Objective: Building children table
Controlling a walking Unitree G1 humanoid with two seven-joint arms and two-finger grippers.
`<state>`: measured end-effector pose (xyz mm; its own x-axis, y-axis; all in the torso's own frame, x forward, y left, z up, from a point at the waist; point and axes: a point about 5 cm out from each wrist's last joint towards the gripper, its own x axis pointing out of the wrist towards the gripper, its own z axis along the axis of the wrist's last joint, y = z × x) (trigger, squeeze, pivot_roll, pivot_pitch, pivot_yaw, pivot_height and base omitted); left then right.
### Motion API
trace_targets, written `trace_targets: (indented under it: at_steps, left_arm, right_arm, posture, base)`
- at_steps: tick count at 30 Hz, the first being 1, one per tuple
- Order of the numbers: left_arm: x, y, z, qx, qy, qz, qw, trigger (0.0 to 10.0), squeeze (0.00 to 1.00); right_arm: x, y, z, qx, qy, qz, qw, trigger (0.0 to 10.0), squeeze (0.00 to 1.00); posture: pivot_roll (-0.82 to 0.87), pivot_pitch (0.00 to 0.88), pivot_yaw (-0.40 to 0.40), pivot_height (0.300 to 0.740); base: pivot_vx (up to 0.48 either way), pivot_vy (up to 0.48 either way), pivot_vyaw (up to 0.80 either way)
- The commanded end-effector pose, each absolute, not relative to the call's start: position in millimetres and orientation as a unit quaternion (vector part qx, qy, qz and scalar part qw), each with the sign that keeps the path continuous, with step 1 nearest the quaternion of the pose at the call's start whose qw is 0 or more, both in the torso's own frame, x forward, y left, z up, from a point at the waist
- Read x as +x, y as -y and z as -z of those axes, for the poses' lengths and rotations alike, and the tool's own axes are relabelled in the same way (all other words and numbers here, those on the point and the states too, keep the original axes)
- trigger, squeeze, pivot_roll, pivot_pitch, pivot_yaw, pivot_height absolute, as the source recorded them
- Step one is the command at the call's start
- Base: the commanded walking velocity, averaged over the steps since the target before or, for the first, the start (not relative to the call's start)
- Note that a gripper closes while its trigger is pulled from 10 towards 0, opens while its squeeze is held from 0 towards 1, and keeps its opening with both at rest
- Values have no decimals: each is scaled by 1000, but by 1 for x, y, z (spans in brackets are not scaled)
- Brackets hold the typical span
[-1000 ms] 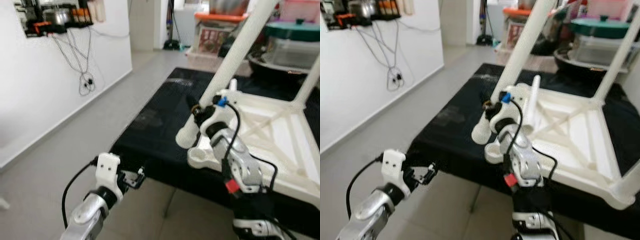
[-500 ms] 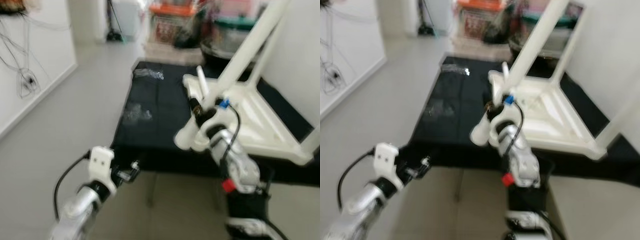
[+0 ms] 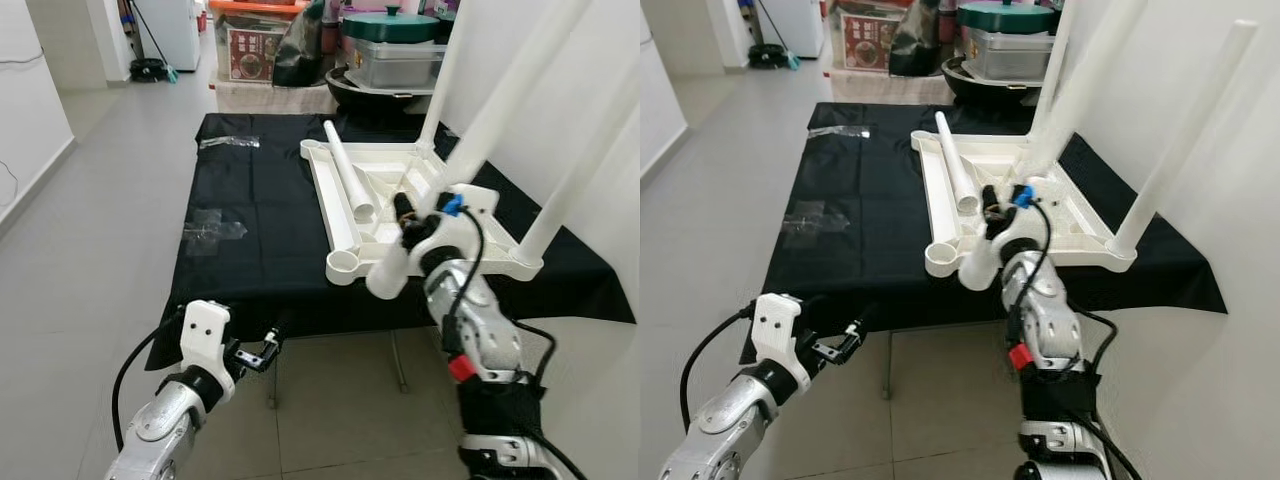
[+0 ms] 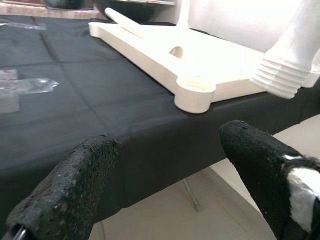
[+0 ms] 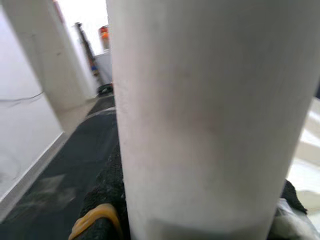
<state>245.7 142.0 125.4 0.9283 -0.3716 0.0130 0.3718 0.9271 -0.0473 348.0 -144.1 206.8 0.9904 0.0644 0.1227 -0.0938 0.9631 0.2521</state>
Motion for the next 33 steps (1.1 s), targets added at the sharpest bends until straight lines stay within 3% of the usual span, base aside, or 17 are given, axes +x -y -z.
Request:
trace_targets:
  at_steps: [1,3,4,8,24,33]
  left_arm:
    - [248,-142,-126,-24,6,186,982,10000,0]
    - [248,-142,-126,-24,6,186,982,10000,0]
    - [249,-143,-126,-33,3,183,983,10000,0]
    - [249,-142,-127,-42,4,187,981,10000,0]
    - [239,-138,-129,-51,11,209,976,10000,0]
    - [237,-138,-130,-48,14,206,977,10000,0]
  right_arm:
    - [349,145,-209,119,66,-37,990,8392,0]
    - [349,145,-209,119,66,-37,990,8392,0]
    - [348,145,-209,115,66,-37,990,10000,0]
    - [348,144,-208,111,67,-38,991,10000,0]
    - [348,142,-214,85,86,-51,991,10000,0]
    - [353,137,-224,78,104,-91,987,10000,0]
  posture:
    - [63,0,-97,740]
    - [63,0,-97,740]
    - [59,0,-93,740]
    - [58,0,-92,740]
    - [68,0,-98,740]
    - [79,0,-101,740]
  base:
    - [0,0,0]
    - [0,0,0]
    - [0,0,0]
    - [0,0,0]
    - [304,0,0]
    - [0,0,0]
